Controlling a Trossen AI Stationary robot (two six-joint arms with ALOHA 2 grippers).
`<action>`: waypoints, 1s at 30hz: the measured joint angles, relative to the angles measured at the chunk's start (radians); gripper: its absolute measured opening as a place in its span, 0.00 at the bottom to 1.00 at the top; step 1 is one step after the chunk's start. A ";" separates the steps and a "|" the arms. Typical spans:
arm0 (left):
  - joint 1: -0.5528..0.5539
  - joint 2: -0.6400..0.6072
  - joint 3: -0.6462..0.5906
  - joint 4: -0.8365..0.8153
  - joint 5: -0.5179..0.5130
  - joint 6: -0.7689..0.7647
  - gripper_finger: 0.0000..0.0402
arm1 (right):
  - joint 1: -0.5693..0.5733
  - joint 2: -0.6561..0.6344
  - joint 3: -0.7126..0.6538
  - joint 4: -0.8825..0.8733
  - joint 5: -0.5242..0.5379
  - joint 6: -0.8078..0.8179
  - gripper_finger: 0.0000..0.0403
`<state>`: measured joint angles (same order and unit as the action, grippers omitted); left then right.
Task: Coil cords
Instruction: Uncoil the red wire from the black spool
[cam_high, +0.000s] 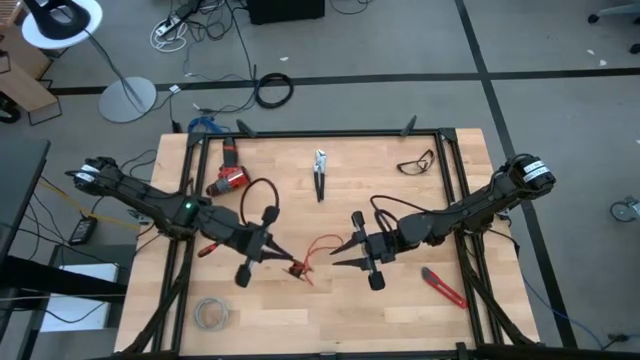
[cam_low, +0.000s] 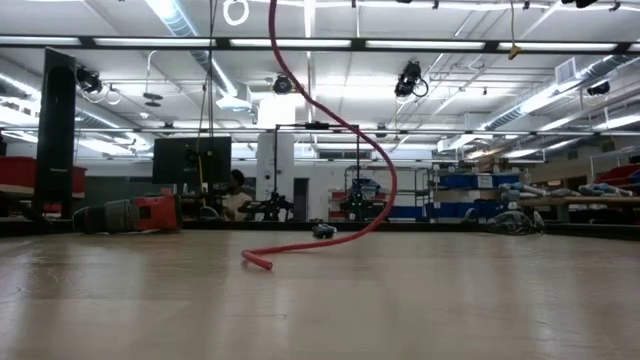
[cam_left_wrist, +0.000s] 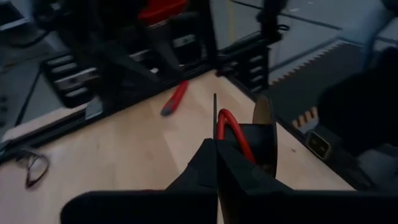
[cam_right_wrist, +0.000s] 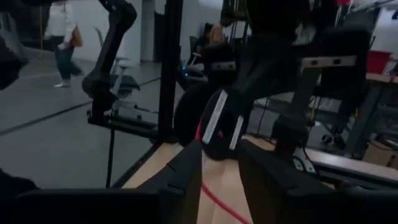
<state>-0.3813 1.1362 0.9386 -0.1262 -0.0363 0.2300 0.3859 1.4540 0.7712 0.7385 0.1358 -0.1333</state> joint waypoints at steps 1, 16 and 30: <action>0.000 0.000 0.000 0.000 0.018 0.013 0.00 | 0.000 0.000 0.000 0.007 0.000 0.000 0.23; 0.001 0.001 0.000 0.071 0.075 0.050 0.00 | 0.027 0.000 0.019 0.023 -0.119 -0.029 0.01; 0.001 0.003 0.000 0.076 0.087 0.049 0.00 | -0.001 0.045 0.030 0.093 -0.113 0.185 0.10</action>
<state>-0.3801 1.1393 0.9386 -0.0503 0.0503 0.2785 0.3848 1.4992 0.8016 0.8312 0.0225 0.0517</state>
